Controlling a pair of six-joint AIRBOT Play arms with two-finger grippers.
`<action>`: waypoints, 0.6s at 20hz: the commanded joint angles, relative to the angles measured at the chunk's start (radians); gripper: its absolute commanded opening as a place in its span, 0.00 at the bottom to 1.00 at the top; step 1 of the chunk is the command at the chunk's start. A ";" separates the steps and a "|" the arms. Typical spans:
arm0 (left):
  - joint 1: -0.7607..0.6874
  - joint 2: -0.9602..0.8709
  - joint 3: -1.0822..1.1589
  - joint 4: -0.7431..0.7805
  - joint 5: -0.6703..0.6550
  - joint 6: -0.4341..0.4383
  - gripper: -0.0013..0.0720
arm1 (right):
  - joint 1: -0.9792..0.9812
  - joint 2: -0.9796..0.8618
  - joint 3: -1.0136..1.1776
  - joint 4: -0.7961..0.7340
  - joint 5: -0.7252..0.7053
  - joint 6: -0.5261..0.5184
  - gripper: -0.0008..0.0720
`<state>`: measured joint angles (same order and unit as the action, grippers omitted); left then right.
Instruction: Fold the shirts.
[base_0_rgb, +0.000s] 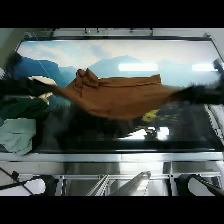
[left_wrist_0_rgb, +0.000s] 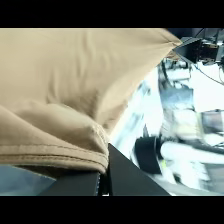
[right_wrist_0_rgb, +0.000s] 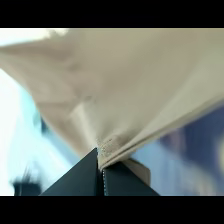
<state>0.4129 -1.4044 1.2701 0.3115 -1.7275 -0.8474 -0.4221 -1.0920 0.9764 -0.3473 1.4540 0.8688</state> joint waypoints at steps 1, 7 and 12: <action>0.043 0.204 0.199 -0.263 -0.003 -0.019 0.04 | -0.092 0.185 0.253 0.193 -0.069 -0.013 0.03; 0.391 0.386 0.601 -0.517 0.107 -0.180 0.04 | -0.431 0.336 0.475 0.490 -0.182 -0.013 0.03; 0.645 0.418 0.723 -0.512 0.099 -0.274 0.04 | -0.504 0.358 0.495 0.521 -0.143 -0.008 0.03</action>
<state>0.9398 -1.0069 1.9221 -0.1768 -1.6371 -1.0611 -0.8814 -0.7517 1.4490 0.1287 1.2957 0.8551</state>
